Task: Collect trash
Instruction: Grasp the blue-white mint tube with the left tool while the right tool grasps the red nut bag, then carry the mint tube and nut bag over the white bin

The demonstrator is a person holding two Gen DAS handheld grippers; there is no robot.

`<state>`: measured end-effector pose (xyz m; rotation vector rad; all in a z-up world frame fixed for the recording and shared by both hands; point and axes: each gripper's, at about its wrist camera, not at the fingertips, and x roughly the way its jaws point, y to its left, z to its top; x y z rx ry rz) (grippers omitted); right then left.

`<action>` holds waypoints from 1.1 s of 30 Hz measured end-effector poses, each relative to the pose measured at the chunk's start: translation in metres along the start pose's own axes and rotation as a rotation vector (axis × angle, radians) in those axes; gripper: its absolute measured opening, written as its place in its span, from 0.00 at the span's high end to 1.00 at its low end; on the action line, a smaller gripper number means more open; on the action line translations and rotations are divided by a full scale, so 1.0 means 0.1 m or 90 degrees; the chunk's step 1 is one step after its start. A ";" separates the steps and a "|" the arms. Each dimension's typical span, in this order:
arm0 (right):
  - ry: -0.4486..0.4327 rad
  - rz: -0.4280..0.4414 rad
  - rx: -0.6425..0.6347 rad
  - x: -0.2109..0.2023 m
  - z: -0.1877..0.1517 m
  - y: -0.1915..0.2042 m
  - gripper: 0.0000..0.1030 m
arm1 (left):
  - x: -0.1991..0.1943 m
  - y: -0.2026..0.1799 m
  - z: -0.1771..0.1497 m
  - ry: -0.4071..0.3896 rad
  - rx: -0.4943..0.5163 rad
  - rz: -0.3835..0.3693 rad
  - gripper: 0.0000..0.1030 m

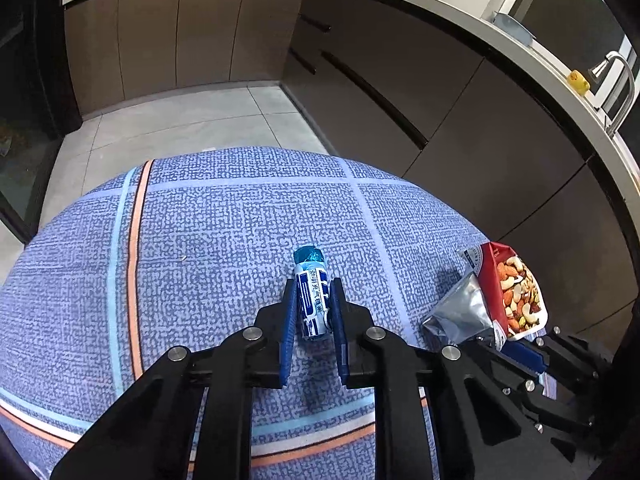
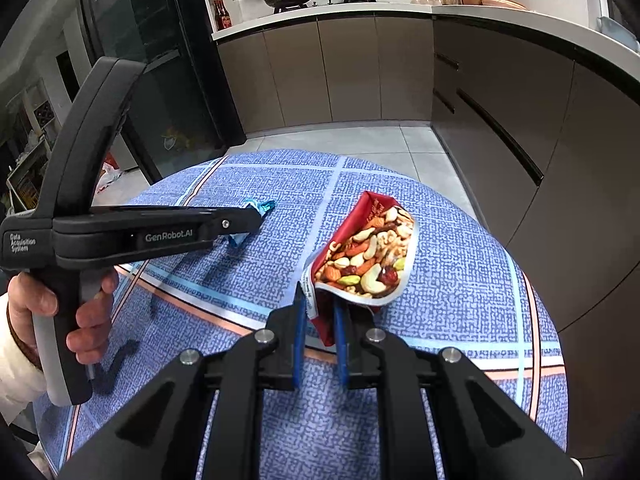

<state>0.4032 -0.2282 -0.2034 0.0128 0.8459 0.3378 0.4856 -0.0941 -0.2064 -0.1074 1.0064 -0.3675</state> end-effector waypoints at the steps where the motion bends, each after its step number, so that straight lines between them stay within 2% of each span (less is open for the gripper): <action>1: 0.001 0.000 0.000 -0.01 0.00 0.01 0.87 | -0.01 0.00 -0.02 0.000 0.003 0.002 0.86; 5: -0.008 0.005 0.002 -0.12 0.01 0.04 0.87 | -0.14 -0.02 -0.06 -0.008 0.004 0.004 0.86; 10: -0.028 0.014 0.000 -0.37 0.01 0.08 0.87 | -0.52 -0.06 -0.18 -0.044 0.013 0.011 0.86; 20: -0.072 0.032 0.001 -1.17 -0.18 0.29 0.87 | -1.35 -0.34 -0.58 -0.099 0.040 0.048 0.86; 24: -0.088 0.030 0.005 -1.52 -0.36 0.38 0.87 | -1.68 -0.49 -0.81 -0.126 0.044 0.032 0.86; 33: -0.128 0.028 0.034 -2.17 -0.78 0.42 0.87 | -2.20 -0.93 -1.33 -0.142 0.048 -0.021 0.86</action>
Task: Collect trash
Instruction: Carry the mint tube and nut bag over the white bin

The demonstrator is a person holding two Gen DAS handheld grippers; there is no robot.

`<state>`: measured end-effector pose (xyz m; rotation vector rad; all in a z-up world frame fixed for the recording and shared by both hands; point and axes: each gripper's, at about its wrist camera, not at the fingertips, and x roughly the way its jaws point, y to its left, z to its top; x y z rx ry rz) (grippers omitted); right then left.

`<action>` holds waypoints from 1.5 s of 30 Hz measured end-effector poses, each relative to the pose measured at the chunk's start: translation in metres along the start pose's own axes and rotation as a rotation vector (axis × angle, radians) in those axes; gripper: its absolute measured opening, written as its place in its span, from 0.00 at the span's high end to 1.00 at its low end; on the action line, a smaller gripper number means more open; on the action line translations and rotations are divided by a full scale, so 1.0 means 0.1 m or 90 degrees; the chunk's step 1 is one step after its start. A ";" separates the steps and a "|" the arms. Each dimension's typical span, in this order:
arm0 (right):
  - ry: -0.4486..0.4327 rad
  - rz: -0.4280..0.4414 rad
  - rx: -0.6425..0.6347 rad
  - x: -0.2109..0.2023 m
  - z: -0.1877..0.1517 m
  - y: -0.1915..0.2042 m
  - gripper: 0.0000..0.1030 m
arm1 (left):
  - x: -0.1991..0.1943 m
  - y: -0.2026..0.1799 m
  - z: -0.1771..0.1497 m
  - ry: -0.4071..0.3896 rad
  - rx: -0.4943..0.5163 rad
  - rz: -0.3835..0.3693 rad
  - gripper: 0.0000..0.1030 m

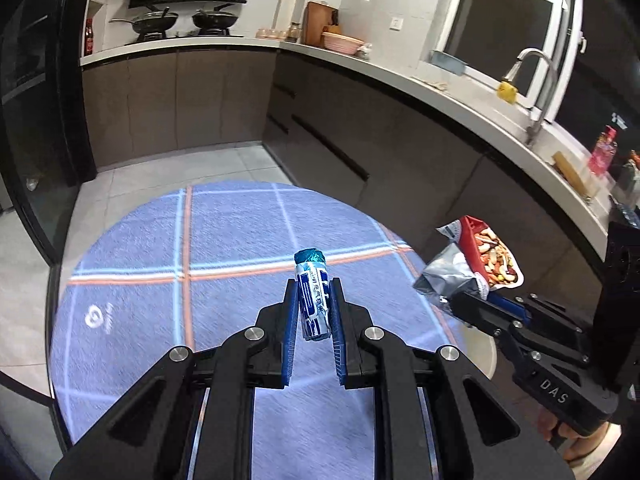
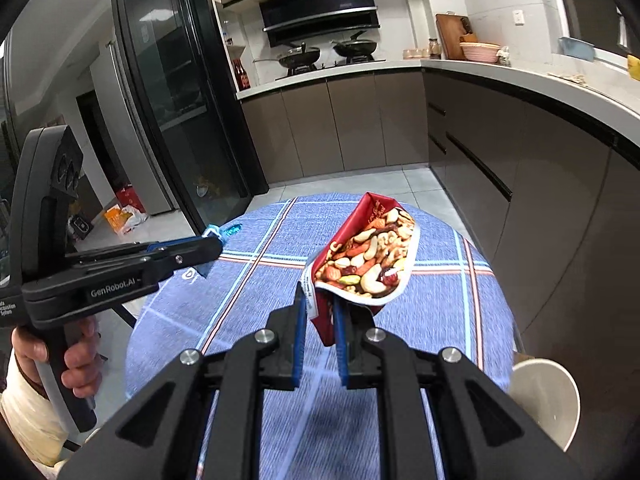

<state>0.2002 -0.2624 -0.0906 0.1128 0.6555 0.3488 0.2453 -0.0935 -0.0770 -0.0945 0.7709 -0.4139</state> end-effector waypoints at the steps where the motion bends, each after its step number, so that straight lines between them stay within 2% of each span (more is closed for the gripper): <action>1: -0.005 -0.002 0.001 -0.07 -0.03 -0.01 0.87 | -0.04 -0.04 -0.03 0.000 0.000 -0.004 0.86; 8: -0.033 -0.014 0.029 -0.48 -0.23 -0.15 0.87 | -0.13 -0.50 -0.24 0.013 0.027 -0.044 0.86; 21: -0.063 -0.049 0.091 -0.94 -0.68 -0.64 0.87 | 0.10 -1.25 -0.43 0.050 0.102 -0.087 0.86; 33: -0.058 -0.089 0.151 -1.13 -1.05 -1.16 0.87 | 0.50 -1.87 -0.52 0.093 0.164 -0.111 0.86; 45: -0.039 -0.111 0.224 -1.12 -1.40 -1.73 0.87 | 1.01 -2.29 -0.66 0.143 0.207 -0.120 0.86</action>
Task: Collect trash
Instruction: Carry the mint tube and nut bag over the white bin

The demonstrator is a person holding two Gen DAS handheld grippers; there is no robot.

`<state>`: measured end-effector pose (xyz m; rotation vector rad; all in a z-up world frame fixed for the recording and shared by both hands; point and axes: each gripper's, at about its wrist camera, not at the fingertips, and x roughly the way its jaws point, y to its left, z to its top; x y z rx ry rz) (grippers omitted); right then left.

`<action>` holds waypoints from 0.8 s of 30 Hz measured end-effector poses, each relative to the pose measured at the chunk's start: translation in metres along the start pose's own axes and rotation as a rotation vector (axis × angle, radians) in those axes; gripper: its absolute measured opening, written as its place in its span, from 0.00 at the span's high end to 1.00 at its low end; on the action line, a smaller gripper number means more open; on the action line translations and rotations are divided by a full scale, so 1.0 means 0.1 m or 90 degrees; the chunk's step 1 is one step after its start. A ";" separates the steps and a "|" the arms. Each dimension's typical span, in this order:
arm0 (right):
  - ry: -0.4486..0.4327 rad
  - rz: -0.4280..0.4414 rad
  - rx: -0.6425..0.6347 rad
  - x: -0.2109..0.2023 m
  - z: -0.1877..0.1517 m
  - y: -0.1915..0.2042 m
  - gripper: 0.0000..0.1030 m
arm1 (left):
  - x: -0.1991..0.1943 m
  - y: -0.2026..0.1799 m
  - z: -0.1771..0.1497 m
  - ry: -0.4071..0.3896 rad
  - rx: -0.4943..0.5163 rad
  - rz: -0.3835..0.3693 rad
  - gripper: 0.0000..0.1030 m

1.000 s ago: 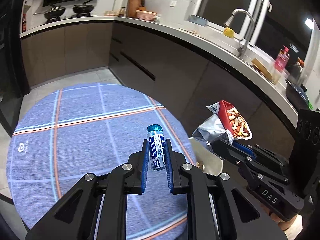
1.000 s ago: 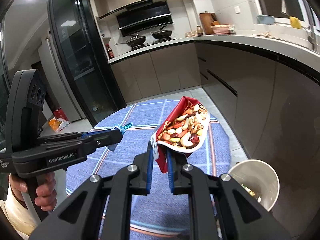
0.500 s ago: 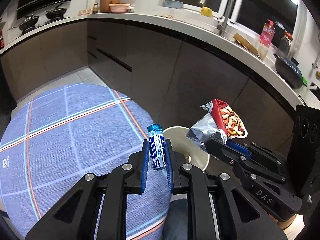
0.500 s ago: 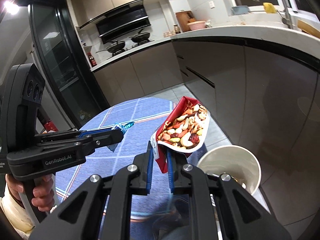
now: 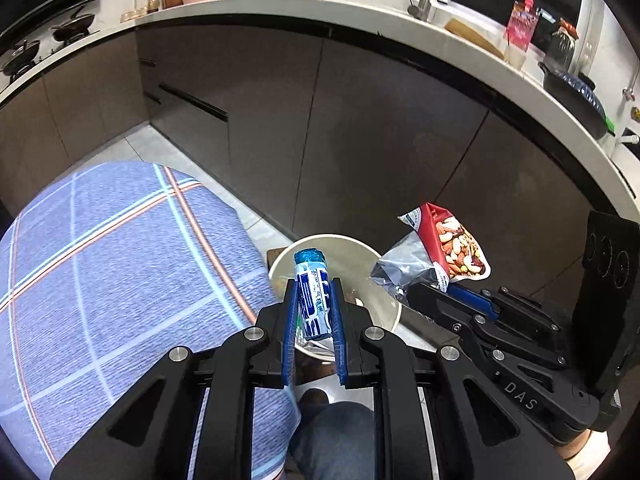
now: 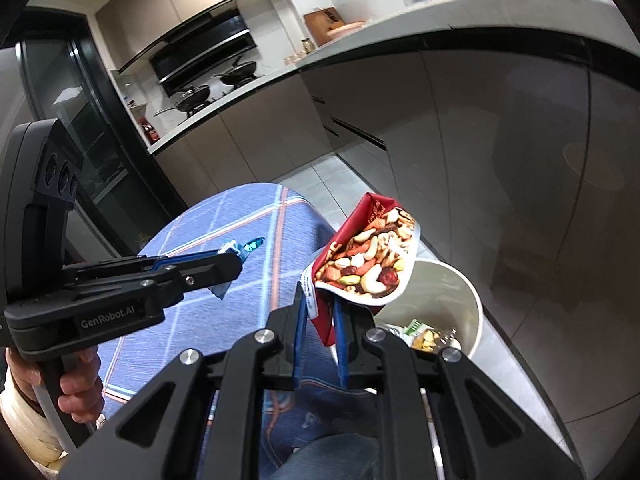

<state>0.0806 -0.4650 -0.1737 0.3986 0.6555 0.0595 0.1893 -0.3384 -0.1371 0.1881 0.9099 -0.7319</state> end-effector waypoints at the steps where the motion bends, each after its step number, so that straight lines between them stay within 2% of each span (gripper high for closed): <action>1: 0.003 -0.001 0.006 0.02 -0.01 -0.03 0.87 | 0.05 -0.02 0.01 0.005 0.003 -0.001 0.86; 14: 0.076 -0.010 0.064 0.54 -0.21 -0.53 0.87 | 0.80 -0.10 0.09 0.069 0.019 -0.014 0.86; 24: 0.133 -0.019 0.055 1.00 -0.26 -0.71 0.87 | 1.22 -0.02 0.09 0.108 0.017 -0.006 0.86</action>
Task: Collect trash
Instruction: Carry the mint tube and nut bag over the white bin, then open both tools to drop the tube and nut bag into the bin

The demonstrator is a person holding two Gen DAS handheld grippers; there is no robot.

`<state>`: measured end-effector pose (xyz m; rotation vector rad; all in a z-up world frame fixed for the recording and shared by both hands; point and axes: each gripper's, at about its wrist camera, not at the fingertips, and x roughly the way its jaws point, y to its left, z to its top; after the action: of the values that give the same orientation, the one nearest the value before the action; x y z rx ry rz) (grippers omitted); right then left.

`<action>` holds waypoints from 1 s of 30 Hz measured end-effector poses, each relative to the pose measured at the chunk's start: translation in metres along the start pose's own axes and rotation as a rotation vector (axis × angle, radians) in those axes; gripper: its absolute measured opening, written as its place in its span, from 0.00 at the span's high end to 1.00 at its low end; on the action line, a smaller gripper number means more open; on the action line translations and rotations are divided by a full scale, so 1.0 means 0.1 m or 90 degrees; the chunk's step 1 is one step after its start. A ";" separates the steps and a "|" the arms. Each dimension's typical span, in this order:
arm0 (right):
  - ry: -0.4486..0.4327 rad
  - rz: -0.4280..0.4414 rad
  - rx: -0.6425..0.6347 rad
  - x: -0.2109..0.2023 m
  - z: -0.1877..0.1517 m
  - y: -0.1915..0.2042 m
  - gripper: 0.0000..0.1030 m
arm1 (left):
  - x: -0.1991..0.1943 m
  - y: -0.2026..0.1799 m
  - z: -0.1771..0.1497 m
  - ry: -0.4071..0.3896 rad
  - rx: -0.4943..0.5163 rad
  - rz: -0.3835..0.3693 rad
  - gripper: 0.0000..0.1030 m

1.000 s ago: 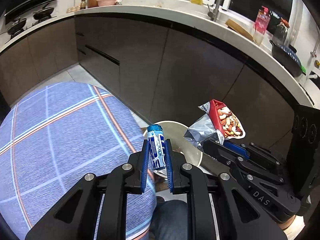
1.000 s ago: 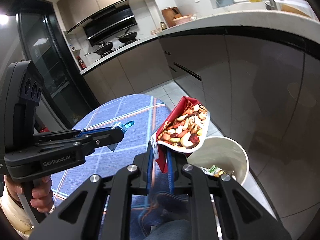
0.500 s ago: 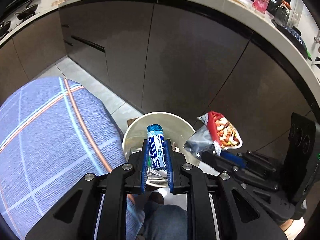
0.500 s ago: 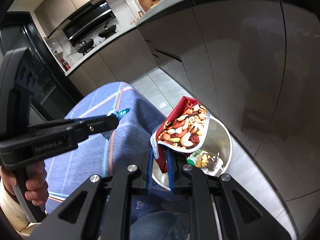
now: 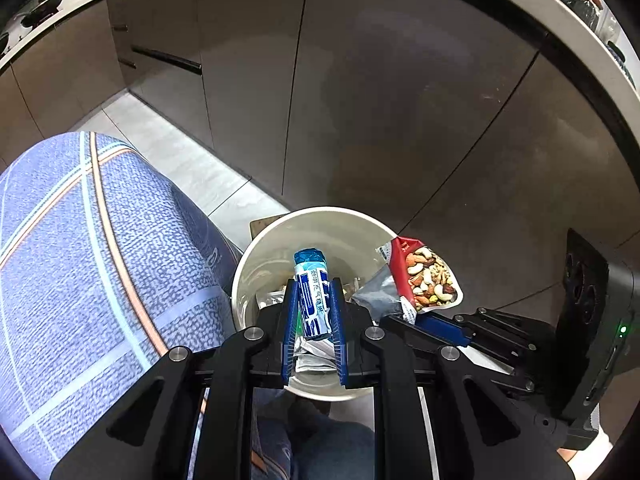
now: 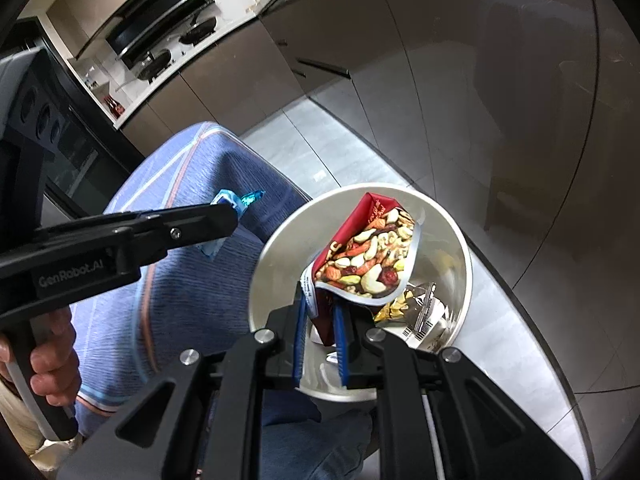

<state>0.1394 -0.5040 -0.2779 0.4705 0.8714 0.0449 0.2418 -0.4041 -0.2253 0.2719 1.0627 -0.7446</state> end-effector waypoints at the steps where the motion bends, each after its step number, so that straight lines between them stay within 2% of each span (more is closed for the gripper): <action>1: 0.005 0.000 -0.001 0.04 0.01 0.00 0.87 | 0.04 0.00 0.01 0.004 0.001 0.004 0.86; 13: 0.051 -0.009 -0.012 0.39 0.01 -0.11 0.85 | 0.40 -0.01 0.11 0.036 0.000 0.006 0.85; 16: 0.058 -0.012 -0.016 0.45 0.02 -0.13 0.84 | 0.36 -0.08 0.07 0.033 0.003 0.008 0.85; 17: 0.058 -0.015 -0.022 0.47 0.02 -0.13 0.83 | 0.35 -0.08 0.06 0.033 0.001 0.007 0.84; 18: 0.060 -0.018 -0.029 0.48 0.01 -0.13 0.77 | 0.34 -0.08 0.06 0.029 -0.003 0.007 0.82; 19: 0.059 -0.022 -0.035 0.48 0.00 -0.13 0.72 | 0.33 -0.09 0.06 0.026 -0.004 0.007 0.76; 20: 0.056 -0.025 -0.042 0.47 0.00 -0.13 0.62 | 0.31 -0.08 0.07 0.021 -0.004 0.008 0.67; 23: 0.048 -0.028 -0.063 0.44 -0.01 -0.10 0.54 | 0.22 -0.08 0.14 -0.013 -0.008 0.024 0.44; 27: 0.029 -0.031 -0.082 0.36 -0.02 -0.07 0.40 | 0.09 -0.05 0.17 -0.039 -0.024 0.020 0.34; 30: 0.021 -0.035 -0.083 0.32 -0.03 -0.07 0.31 | -0.03 -0.05 0.19 -0.066 -0.032 0.037 0.20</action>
<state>0.1570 -0.5023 -0.3056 0.3242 0.9081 0.0589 0.2507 -0.4162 -0.2131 0.2174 0.9700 -0.6721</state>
